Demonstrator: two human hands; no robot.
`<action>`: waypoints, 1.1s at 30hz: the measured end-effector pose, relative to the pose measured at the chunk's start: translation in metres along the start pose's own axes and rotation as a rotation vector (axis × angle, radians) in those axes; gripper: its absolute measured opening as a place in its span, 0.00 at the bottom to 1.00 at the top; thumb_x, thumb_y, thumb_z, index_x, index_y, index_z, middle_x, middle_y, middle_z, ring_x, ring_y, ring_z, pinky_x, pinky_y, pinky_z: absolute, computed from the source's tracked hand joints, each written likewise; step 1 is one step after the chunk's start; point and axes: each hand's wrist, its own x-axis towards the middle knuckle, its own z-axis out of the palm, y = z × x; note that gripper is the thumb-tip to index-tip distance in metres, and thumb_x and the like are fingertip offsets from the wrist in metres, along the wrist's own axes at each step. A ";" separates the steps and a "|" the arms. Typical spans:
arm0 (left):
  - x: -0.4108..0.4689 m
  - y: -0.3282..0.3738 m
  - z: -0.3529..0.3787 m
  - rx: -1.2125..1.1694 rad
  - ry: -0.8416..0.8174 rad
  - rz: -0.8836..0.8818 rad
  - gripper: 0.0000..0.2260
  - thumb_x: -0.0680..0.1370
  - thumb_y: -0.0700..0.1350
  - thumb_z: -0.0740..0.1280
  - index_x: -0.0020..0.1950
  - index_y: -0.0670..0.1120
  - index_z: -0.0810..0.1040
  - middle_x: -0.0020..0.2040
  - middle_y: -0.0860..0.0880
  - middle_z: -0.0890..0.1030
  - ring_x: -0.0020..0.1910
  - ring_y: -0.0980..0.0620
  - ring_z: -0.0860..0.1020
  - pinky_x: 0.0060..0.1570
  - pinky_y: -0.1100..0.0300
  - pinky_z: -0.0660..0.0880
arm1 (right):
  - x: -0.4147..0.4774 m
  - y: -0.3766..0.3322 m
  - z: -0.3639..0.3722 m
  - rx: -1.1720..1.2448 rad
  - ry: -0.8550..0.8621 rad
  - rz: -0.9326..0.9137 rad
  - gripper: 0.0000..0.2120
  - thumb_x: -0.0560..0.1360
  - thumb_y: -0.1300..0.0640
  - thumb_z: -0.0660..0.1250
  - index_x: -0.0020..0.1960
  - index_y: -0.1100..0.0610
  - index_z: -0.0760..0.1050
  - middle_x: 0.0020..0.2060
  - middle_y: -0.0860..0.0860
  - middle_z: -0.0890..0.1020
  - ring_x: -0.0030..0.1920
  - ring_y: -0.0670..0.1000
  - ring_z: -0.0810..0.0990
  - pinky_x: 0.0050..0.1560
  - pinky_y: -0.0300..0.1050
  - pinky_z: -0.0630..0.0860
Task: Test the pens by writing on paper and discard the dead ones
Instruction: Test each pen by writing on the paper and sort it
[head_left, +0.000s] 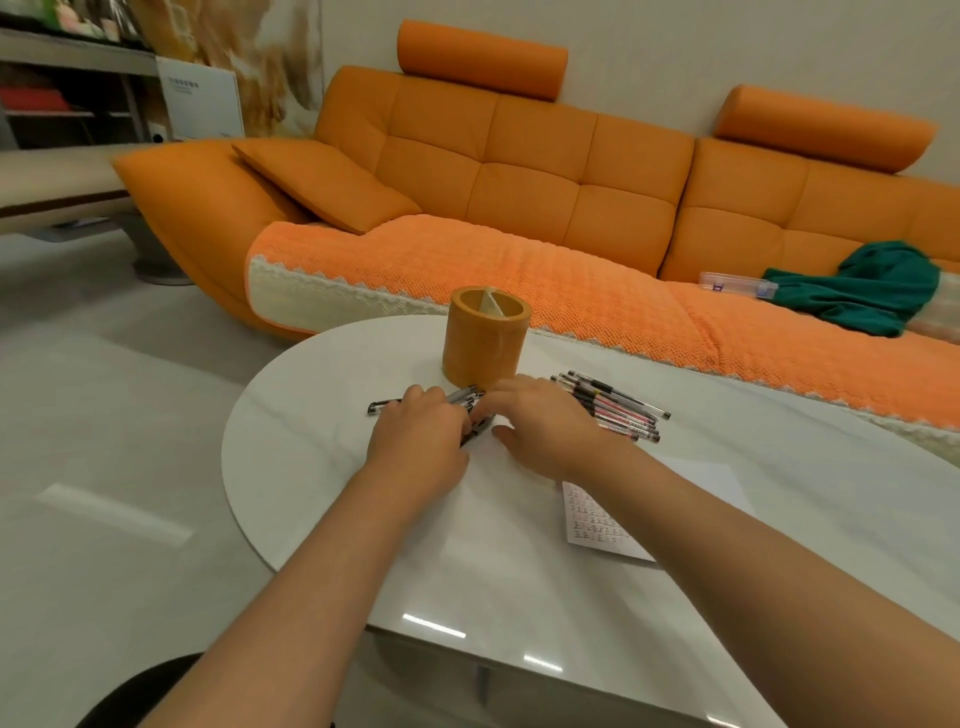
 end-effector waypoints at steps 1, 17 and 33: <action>0.000 0.000 0.000 -0.005 0.000 0.002 0.14 0.79 0.52 0.66 0.65 0.56 0.78 0.56 0.50 0.75 0.58 0.48 0.71 0.51 0.56 0.67 | 0.001 -0.001 0.002 -0.010 -0.009 -0.009 0.13 0.76 0.59 0.69 0.60 0.48 0.80 0.53 0.47 0.82 0.55 0.52 0.77 0.52 0.48 0.73; 0.002 0.012 -0.007 -0.222 0.081 0.023 0.11 0.81 0.53 0.64 0.62 0.56 0.81 0.54 0.54 0.83 0.53 0.53 0.77 0.54 0.55 0.77 | -0.042 0.020 -0.004 -0.018 0.082 0.145 0.07 0.83 0.54 0.60 0.58 0.51 0.75 0.53 0.48 0.77 0.55 0.53 0.72 0.59 0.48 0.69; 0.005 0.086 0.008 -0.501 -0.033 0.259 0.04 0.80 0.52 0.66 0.54 0.59 0.78 0.45 0.62 0.78 0.48 0.60 0.77 0.50 0.54 0.79 | -0.142 0.044 -0.019 -0.048 0.013 0.371 0.27 0.70 0.29 0.56 0.32 0.54 0.69 0.27 0.50 0.73 0.32 0.49 0.71 0.33 0.46 0.63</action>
